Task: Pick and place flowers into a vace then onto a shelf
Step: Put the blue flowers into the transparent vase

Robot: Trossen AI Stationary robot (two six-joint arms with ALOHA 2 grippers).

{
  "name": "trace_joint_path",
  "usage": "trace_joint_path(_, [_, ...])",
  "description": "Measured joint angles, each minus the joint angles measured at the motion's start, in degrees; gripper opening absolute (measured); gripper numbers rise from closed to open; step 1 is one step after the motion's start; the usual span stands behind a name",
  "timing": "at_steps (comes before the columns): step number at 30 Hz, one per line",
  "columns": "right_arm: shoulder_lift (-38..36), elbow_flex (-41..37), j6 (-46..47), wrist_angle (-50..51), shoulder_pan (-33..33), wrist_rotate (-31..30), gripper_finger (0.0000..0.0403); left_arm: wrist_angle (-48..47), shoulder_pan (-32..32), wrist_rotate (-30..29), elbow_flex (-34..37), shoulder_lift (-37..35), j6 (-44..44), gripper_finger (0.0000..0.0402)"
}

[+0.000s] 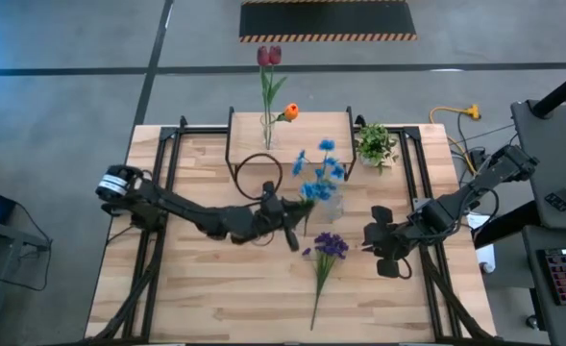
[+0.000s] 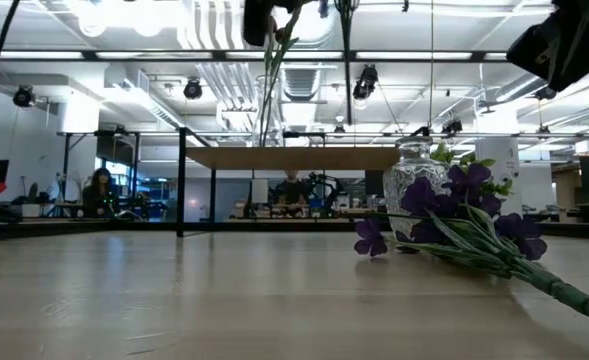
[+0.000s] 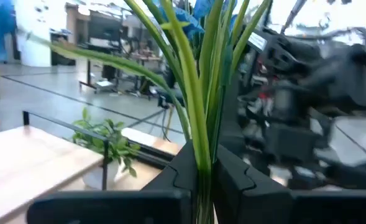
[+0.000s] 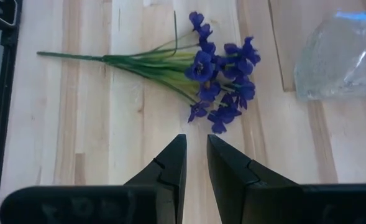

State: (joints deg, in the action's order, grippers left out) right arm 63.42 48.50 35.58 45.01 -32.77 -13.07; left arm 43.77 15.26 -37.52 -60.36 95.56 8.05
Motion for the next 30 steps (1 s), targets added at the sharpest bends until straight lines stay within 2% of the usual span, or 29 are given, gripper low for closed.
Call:
trace_joint_path(7, [-0.02,-1.91,3.35,0.15,-1.17,0.32,0.0056,9.83,-4.00,3.22,-0.06,4.06,-0.32,0.0011])
trace_joint_path(10, [-0.02,-3.06,5.30,0.14,-2.30,0.34,0.0056,12.75,-4.83,5.03,-1.49,5.99,-3.26,0.0011])
trace_joint_path(17, [-0.02,-4.65,9.31,0.17,-5.07,0.20,0.0056,12.91,-6.34,7.58,-7.82,10.38,-10.22,0.0011])
trace_joint_path(23, [-0.02,-4.82,11.33,0.11,-6.54,-0.40,0.0056,12.72,-8.32,11.02,-13.90,14.90,-11.84,0.0011])
trace_joint_path(30, [-0.02,-5.00,13.71,0.08,-8.22,-0.61,0.0056,12.75,-9.86,11.76,-18.18,17.00,-15.45,0.0011])
